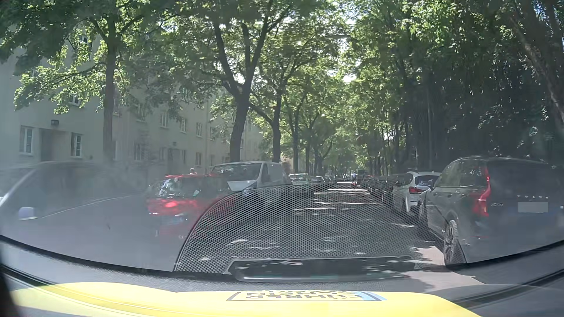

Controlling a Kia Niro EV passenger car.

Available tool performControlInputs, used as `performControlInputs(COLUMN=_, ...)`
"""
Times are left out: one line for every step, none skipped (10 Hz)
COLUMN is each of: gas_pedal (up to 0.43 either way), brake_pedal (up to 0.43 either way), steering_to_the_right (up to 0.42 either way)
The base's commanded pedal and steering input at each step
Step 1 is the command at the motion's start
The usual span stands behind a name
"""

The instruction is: Follow the waypoints while adhering to traffic rules and regulations

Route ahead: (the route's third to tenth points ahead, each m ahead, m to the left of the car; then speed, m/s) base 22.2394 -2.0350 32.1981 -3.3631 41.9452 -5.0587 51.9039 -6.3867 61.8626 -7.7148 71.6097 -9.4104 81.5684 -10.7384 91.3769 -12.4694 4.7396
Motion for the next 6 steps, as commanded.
performControlInputs(gas_pedal=0.157, brake_pedal=0.000, steering_to_the_right=0.067)
performControlInputs(gas_pedal=0.157, brake_pedal=0.000, steering_to_the_right=0.073)
performControlInputs(gas_pedal=0.157, brake_pedal=0.000, steering_to_the_right=0.080)
performControlInputs(gas_pedal=0.150, brake_pedal=0.000, steering_to_the_right=0.087)
performControlInputs(gas_pedal=0.138, brake_pedal=0.000, steering_to_the_right=0.091)
performControlInputs(gas_pedal=0.138, brake_pedal=0.000, steering_to_the_right=0.093)
